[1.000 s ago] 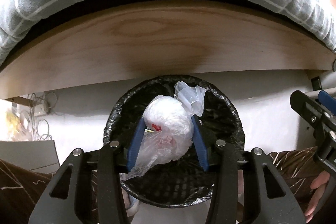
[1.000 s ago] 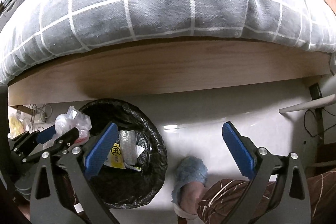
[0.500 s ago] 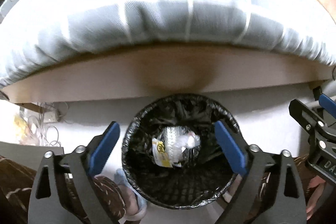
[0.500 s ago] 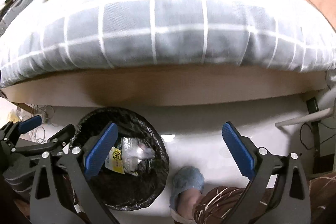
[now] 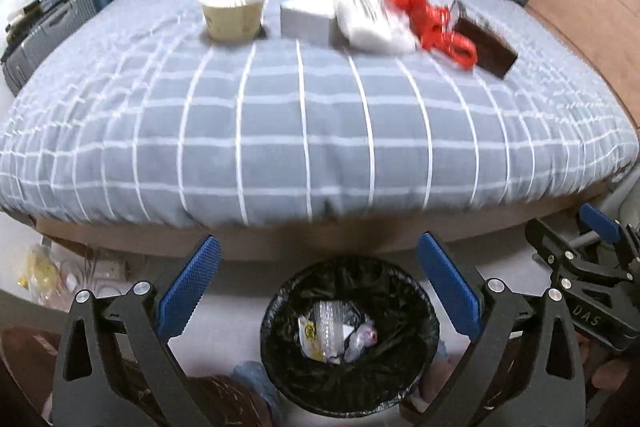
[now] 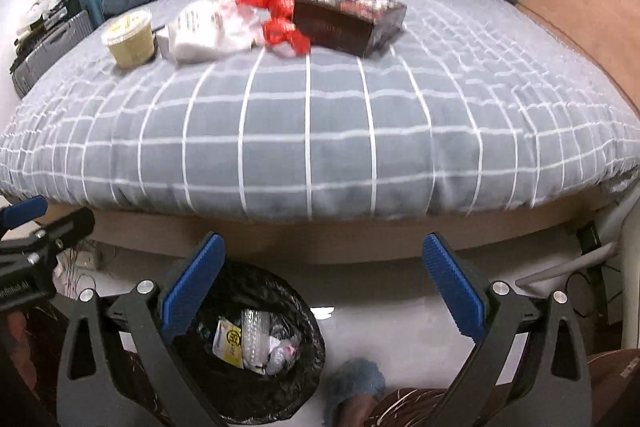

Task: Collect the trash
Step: 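Raise both tools from the bin toward the trash on the bed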

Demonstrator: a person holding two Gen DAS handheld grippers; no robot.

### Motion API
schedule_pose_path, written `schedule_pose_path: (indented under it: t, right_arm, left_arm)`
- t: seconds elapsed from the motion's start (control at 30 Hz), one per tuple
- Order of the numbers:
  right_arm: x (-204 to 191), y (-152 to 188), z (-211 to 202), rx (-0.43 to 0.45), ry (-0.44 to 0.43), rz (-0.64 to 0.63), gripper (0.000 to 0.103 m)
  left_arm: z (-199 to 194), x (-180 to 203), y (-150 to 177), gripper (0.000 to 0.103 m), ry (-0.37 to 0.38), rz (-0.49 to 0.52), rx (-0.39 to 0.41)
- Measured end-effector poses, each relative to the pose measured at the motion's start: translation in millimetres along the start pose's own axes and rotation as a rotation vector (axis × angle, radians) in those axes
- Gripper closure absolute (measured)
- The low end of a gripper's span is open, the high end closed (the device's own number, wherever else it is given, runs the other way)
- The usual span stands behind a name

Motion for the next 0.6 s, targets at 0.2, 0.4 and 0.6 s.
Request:
schedule_pose_path:
  t: [0.2, 0.4, 0.6]
  right_arm:
    - [-13.1, -37.6, -13.5, 0.075, -0.001, -0.058, 0.007]
    - [-14.6, -77.9, -16.2, 0.109, -0.015, -0.077, 0.007]
    - [-10.5, -125.9, -2.6, 0.13, -0.032, -0.084, 0.008]
  left_arm:
    - [-10.1, -13.4, -36.8, 0.006, -0.015, -0.007, 0.049]
    - [-1.0, -36.8, -72.2, 0.006, -0.019, -0.061, 0.048]
    - [8.4, -57.0, -112.7, 0.006, -0.035, -0.093, 0.064]
Point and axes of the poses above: each gripper's, at about its wrist camera, not at the fingertips, and z roughly the way its jaws point, x to its right, y to its underside, the point moved 9 cm from there along z, roughly the way its jaws point, and after that the axes turned 15 degrees about -y, right-handed, at the moved point
